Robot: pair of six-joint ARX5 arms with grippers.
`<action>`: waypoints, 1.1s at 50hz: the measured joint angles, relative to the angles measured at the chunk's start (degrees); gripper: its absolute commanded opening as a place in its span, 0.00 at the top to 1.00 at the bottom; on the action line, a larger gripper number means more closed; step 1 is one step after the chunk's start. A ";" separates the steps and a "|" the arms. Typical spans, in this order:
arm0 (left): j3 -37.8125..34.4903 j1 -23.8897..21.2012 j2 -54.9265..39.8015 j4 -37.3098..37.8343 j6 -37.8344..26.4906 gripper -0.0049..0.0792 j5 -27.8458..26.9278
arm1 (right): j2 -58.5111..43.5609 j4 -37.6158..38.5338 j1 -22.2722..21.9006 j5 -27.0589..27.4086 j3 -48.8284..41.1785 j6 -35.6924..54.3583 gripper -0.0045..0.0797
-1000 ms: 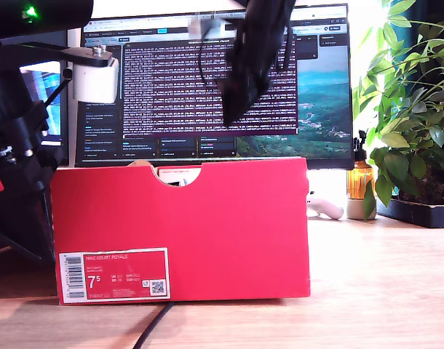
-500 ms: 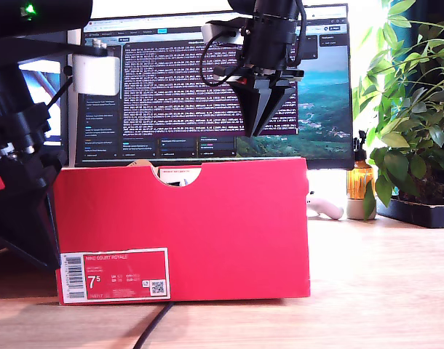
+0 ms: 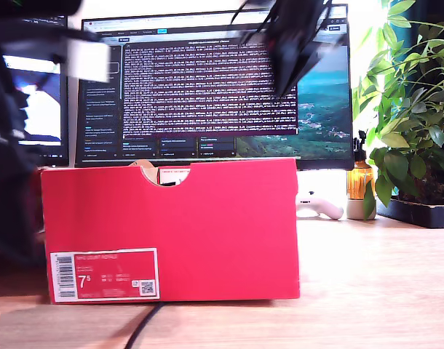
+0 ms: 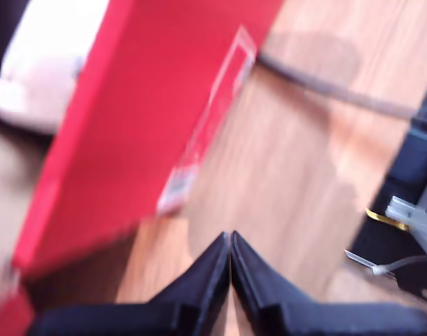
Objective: Pack the blue shoes by picking the first shoe and placing it inside the red shoebox, left side, then picking and rotating the second shoe and placing it in the shoebox
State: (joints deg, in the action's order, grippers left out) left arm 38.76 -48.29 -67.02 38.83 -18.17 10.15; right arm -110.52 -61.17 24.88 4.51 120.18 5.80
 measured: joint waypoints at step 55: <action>-0.02 12.79 24.81 -13.68 4.70 0.96 -5.55 | 15.08 -4.61 -2.64 3.48 0.00 -3.26 0.96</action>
State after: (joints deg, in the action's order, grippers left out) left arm 38.74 -35.51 -42.22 25.15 -13.47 4.60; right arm -95.44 -65.78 22.24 7.99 120.18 2.55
